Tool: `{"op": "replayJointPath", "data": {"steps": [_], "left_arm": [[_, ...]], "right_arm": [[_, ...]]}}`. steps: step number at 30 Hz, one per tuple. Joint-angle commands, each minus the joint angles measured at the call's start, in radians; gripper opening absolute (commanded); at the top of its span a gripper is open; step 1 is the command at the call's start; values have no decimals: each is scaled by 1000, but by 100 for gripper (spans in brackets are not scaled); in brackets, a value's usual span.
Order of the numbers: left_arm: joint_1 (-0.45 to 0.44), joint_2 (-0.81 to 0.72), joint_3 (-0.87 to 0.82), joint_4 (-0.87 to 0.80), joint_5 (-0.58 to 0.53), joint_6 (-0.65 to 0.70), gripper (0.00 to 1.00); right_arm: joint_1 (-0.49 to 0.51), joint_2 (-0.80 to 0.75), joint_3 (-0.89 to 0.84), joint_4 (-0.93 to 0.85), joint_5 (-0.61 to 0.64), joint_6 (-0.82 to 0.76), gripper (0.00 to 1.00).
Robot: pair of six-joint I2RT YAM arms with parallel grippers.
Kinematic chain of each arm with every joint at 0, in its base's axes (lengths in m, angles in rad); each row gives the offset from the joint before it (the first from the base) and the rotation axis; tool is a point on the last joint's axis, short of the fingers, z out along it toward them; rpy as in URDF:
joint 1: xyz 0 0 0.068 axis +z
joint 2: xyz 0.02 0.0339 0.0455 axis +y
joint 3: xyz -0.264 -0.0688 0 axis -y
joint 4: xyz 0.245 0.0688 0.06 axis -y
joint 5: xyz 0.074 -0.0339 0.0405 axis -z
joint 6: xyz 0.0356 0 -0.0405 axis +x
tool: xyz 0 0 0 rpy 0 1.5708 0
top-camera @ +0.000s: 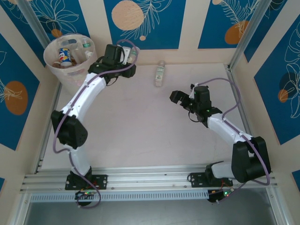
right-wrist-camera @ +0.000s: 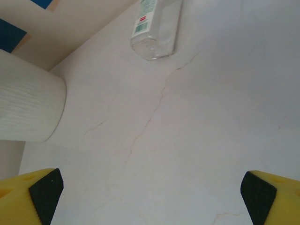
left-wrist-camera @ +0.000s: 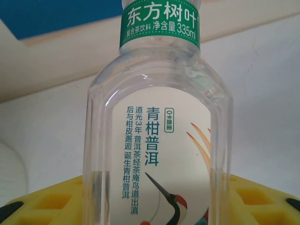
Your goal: Put the plastic bottles in the bin
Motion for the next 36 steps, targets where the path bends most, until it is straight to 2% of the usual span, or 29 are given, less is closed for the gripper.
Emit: {"op": "replayJointPath", "data": {"steps": [1,6,11,15,18,24,29,32,36], "left_arm": [[42,-116,-37,102,-58,14,30],[176,-198,-20,137,38,-43,30],[300,-261,-79,220,-36,-24,31],[401,-217,-62,270,-54,-38,31],[426,-139,13,230,-52,-68,32],[435,-39,79,150,-183,-142,50],[448,67,212,65,-254,-166,82],[444,162,412,-111,-157,-136,100],[417,186,473,-163,-66,-111,100]], "right_arm": [[-2,3,46,40,-61,-6,100],[-1,-27,33,27,-47,-7,99],[2,-75,7,4,-24,-9,100],[1,-101,0,-18,-14,-15,100],[1,-115,3,-37,-13,-14,100],[3,-154,-14,-54,10,-7,99],[4,-169,-14,-83,21,-17,100],[6,-180,-19,-88,29,-16,100],[5,-176,-27,-78,37,-7,100]]}}
